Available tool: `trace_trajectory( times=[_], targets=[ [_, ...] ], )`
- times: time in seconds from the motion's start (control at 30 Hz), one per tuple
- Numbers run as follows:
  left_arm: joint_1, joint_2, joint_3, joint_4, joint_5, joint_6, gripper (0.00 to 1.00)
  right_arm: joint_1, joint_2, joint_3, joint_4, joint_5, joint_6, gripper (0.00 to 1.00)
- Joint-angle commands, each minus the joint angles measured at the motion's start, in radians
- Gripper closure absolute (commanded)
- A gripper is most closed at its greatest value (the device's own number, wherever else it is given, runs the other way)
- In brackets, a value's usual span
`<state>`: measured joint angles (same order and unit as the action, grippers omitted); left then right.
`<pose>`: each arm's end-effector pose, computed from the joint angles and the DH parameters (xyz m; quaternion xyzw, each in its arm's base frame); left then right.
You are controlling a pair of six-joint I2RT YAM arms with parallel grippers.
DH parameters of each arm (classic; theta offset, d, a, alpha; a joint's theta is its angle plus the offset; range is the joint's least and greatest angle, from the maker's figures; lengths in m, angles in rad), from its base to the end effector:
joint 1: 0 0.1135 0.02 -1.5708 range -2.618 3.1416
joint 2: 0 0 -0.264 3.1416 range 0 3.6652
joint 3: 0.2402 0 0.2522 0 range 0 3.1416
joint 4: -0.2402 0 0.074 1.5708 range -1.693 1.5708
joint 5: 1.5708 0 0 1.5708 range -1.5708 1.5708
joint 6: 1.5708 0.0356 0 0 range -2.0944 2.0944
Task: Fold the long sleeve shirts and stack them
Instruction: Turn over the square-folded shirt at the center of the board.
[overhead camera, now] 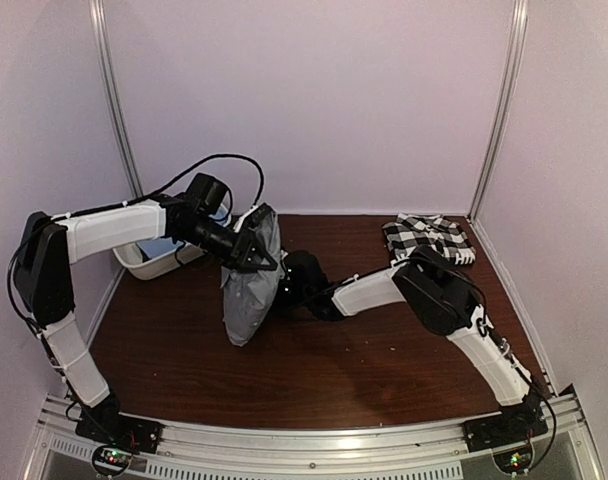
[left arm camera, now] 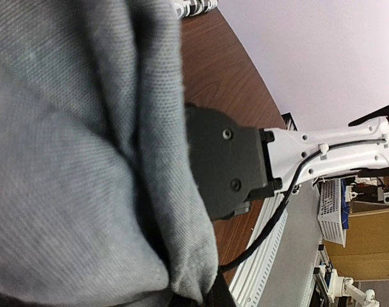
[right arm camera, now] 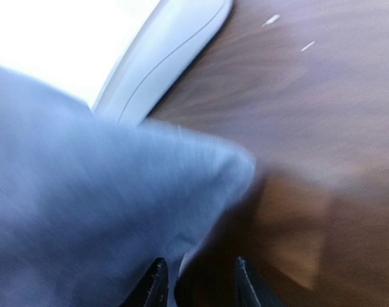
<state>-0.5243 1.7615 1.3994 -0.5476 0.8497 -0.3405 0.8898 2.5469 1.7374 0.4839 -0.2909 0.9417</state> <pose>0.3158 -0.2135 0.2651 0.2123 0.8459 -0.4779 0.1051 0.3405 0.4365 0.0909 -0.0636 0.8057 0.5293 0.2581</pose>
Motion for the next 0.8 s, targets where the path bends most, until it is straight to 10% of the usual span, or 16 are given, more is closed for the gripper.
trace_trajectory(
  times=[0.0,0.5,0.77],
  targets=[
    [-0.013,-0.017,-0.032,0.038,0.019,0.015,1.0,-0.07,-0.035,-0.064,-0.06,0.053,-0.055,0.62],
    [-0.078,0.113,0.061,0.068,-0.068,-0.054,1.0,-0.235,-0.341,-0.246,-0.081,-0.1,-0.05,0.52],
    [-0.19,0.307,0.326,0.127,-0.207,-0.215,0.41,-0.316,-0.664,-0.506,-0.25,-0.037,-0.135,0.4]
  ],
)
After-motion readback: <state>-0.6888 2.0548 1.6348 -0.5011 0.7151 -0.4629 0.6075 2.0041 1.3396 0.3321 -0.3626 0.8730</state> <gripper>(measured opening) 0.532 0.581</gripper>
